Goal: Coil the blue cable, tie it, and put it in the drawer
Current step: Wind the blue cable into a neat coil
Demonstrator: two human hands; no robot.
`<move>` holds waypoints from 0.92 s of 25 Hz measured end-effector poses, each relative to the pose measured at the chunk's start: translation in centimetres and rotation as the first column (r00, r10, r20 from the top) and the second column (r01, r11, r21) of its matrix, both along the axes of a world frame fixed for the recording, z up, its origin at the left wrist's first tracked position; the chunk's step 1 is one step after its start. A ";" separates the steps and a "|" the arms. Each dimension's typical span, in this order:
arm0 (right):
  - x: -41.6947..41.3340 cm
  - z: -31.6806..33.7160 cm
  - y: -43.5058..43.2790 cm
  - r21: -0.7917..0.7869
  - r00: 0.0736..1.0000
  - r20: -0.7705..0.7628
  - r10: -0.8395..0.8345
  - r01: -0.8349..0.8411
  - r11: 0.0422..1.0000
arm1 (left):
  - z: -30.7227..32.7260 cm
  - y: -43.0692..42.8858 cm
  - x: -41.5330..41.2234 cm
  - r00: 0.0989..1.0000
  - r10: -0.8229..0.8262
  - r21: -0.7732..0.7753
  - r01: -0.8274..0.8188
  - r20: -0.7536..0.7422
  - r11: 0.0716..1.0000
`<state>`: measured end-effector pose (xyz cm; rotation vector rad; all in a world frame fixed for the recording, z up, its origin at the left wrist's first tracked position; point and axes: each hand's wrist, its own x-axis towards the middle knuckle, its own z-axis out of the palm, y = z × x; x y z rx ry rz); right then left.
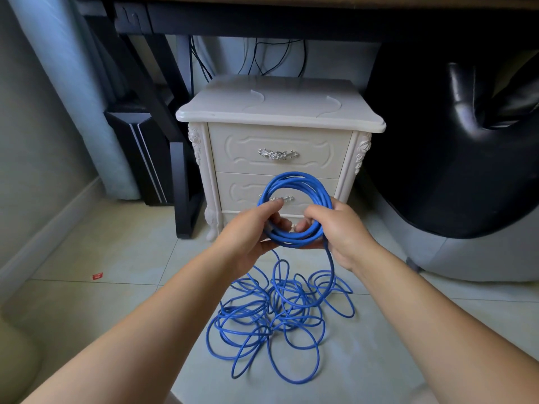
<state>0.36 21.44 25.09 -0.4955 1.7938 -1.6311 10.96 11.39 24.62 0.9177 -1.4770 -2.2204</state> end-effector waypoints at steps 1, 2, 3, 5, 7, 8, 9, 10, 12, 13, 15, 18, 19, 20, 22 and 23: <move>-0.1 0.1 0.0 0.013 0.999 -0.036 0.011 -0.010 1.000 | 0.1 -0.2 0.1 1.000 -0.015 0.002 0.015 -0.021 1.000; -0.1 0.2 0.1 0.036 0.996 -0.081 0.030 -0.027 0.999 | 0.2 -0.6 0.1 0.998 -0.020 0.016 0.021 -0.067 1.000; -0.1 0.2 0.1 0.067 0.991 -0.125 0.055 -0.047 0.997 | 0.4 -0.9 0.2 0.993 -0.024 0.026 0.028 -0.115 0.999; 0.0 0.5 0.3 0.143 0.971 -0.206 0.118 -0.089 0.986 | 0.7 -1.5 0.3 0.990 -0.064 -0.094 0.053 -0.122 0.994; -0.1 0.8 0.5 0.240 0.927 -0.304 0.220 -0.149 0.959 | 0.7 -1.5 0.5 0.991 -0.131 -0.361 0.116 -0.016 0.925; -0.2 1.0 0.5 0.289 0.898 -0.344 0.274 -0.177 0.941 | 0.8 -1.4 0.6 0.988 -0.146 -0.473 0.149 0.043 0.869; -0.3 1.0 0.6 0.333 0.871 -0.372 0.320 -0.196 0.922 | 0.7 -1.3 0.5 0.985 -0.143 -0.546 0.172 0.096 0.820; -0.4 1.2 0.7 0.365 0.851 -0.388 0.355 -0.211 0.907 | 0.7 -1.3 0.5 0.983 -0.131 -0.580 0.183 0.130 0.794; -0.4 1.4 0.6 0.383 0.830 -0.400 0.389 -0.234 0.894 | 0.8 -1.2 0.4 0.982 -0.124 -0.580 0.183 0.139 0.794; -0.4 1.5 0.6 0.367 0.834 -0.394 0.386 -0.243 0.898 | 0.8 -1.2 0.3 0.985 -0.112 -0.576 0.166 0.128 0.800; -0.3 1.9 0.6 0.295 0.869 -0.358 0.341 -0.241 0.924 | 0.6 -1.2 -0.1 0.995 -0.027 -0.589 0.081 0.101 0.804; -0.5 2.2 0.8 0.321 0.870 -0.340 0.357 -0.249 0.914 | 0.1 -1.6 -0.5 0.993 0.122 -0.538 -0.106 -0.006 0.836; -0.6 1.9 0.8 0.360 0.857 -0.342 0.386 -0.260 0.896 | -0.1 -1.8 -0.5 0.987 0.160 -0.522 -0.152 -0.030 0.839; -0.8 1.6 0.9 0.382 0.852 -0.333 0.404 -0.270 0.884 | -0.1 -2.0 -0.5 0.980 0.193 -0.511 -0.187 -0.042 0.839; -0.8 0.8 0.9 0.359 0.871 -0.290 0.397 -0.285 0.889 | -0.1 -2.1 -0.6 0.963 0.260 -0.461 -0.260 -0.066 0.849; -0.6 0.4 0.8 0.311 0.889 -0.260 0.376 -0.291 0.905 | -0.1 -2.0 -0.7 0.951 0.299 -0.408 -0.303 -0.075 0.861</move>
